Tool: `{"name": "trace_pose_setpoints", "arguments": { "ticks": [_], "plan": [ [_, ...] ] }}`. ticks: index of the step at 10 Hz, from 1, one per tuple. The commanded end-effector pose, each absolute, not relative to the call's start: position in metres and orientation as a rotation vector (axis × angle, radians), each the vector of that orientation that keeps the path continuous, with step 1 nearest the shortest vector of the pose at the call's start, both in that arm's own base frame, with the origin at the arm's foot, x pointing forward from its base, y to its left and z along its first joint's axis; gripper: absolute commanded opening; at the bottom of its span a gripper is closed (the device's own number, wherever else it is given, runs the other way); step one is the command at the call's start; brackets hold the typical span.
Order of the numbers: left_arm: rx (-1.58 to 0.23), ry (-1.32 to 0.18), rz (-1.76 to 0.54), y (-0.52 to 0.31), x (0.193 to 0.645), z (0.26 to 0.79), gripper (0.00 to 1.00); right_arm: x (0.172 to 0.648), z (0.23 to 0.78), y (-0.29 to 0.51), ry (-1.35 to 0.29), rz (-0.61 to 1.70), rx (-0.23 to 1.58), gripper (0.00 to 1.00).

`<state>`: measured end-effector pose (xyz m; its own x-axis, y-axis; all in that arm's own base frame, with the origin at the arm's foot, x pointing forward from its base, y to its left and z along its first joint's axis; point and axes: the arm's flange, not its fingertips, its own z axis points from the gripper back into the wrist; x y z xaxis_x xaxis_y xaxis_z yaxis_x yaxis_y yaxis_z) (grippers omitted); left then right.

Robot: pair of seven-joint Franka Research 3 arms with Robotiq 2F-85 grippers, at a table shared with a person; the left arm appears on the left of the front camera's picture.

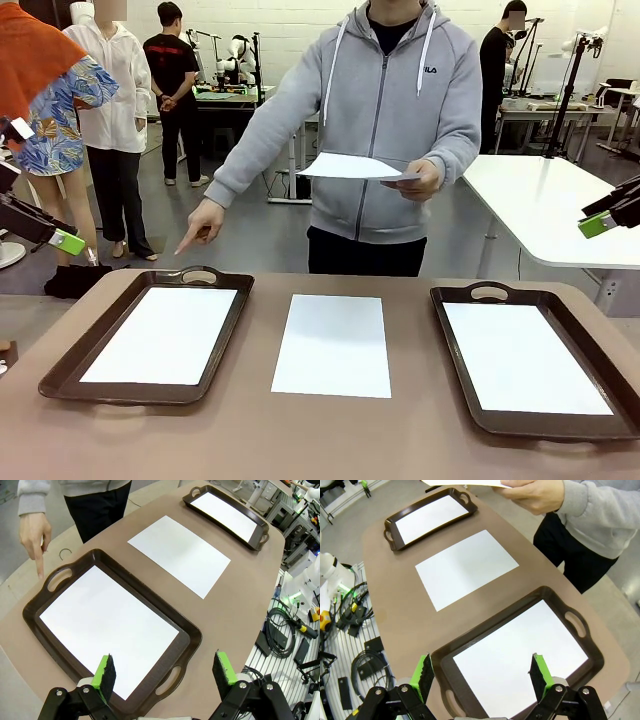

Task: Sort the A4 documents.
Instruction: Receive the A4 Paper.

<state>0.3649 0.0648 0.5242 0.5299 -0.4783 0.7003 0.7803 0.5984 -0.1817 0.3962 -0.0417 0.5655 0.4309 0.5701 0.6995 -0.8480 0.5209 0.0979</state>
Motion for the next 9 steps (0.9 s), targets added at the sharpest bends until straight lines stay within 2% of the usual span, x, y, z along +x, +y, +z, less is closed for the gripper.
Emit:
{"name": "trace_pose_setpoints", "arguments": {
  "ticks": [1,9],
  "plan": [
    [-0.522,-0.655,-0.795,0.0662,0.3639,0.5241,1.00,0.3958,0.5652,-0.0407,-0.659,0.928,0.484,1.00],
    [-0.522,-0.655,-0.795,0.0662,0.3639,0.5241,1.00,0.3958,0.5652,-0.0407,-0.659,0.928,0.484,1.00]
  ]
}}
